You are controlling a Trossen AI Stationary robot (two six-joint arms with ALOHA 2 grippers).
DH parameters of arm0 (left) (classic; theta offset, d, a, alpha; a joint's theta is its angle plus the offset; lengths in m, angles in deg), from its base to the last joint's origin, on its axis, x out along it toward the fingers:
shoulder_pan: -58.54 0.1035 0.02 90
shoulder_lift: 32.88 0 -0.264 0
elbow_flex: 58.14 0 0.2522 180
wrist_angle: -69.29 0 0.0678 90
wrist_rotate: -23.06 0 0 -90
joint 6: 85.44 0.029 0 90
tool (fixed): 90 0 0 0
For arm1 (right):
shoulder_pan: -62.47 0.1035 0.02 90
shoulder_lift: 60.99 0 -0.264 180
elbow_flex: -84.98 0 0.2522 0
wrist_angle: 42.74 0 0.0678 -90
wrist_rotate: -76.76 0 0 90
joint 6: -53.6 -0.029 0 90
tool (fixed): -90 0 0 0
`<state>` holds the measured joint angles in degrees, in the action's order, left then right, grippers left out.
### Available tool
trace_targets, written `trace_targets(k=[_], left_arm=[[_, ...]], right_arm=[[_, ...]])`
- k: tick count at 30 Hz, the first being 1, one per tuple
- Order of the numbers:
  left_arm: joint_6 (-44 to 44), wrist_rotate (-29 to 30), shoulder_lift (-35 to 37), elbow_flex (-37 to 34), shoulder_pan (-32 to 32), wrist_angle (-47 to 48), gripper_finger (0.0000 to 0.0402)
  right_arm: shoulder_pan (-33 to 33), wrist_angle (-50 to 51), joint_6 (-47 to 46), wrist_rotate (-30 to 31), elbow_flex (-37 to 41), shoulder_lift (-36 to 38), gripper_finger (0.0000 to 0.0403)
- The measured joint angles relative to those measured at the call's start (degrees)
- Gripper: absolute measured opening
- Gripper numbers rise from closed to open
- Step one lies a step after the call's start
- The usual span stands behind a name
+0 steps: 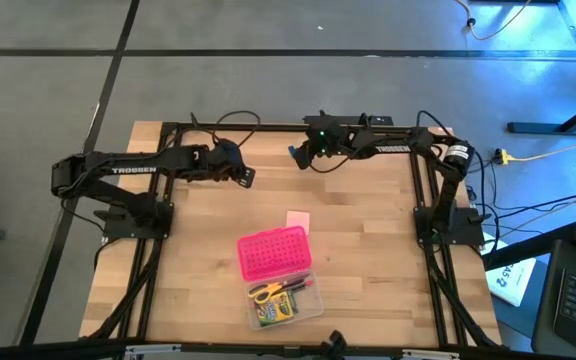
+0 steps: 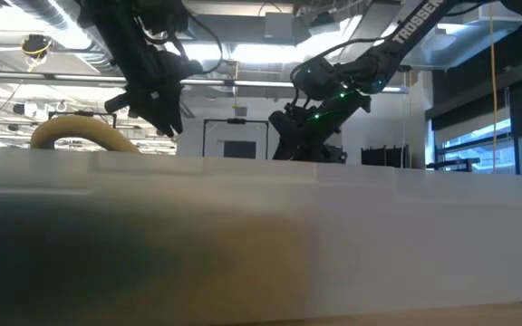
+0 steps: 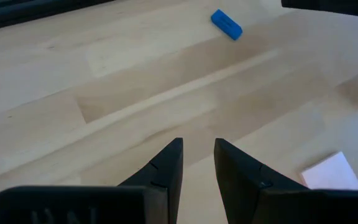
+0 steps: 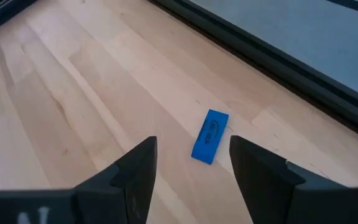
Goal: Pack school essentials
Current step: Put the blue eraser into the pink supply box
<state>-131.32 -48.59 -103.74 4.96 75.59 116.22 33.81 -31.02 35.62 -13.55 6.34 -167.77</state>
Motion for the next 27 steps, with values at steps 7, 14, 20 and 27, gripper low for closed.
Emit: trace_targets(k=[7, 14, 20, 27], left_arm=[[0.00, 0.02, 0.00, 0.00, 0.30, -0.33, 0.0085], [0.00, 0.09, 0.00, 0.00, 0.29, -0.33, 0.0085], [0.00, 0.11, 0.01, 0.00, 0.29, -0.33, 0.0085], [-0.01, 0.42, 0.00, 0.00, 0.29, -0.33, 0.0085]], right_arm=[[0.39, -2.61, 3.93, -0.33, 0.00, -2.49, 0.0204], [0.80, -5.21, 8.23, -0.43, -0.02, -5.69, 0.0204], [0.76, -6.03, 10.58, 0.65, 0.02, -7.59, 0.0204], [0.85, -8.86, 7.91, 0.67, 0.02, -9.33, 0.0204]])
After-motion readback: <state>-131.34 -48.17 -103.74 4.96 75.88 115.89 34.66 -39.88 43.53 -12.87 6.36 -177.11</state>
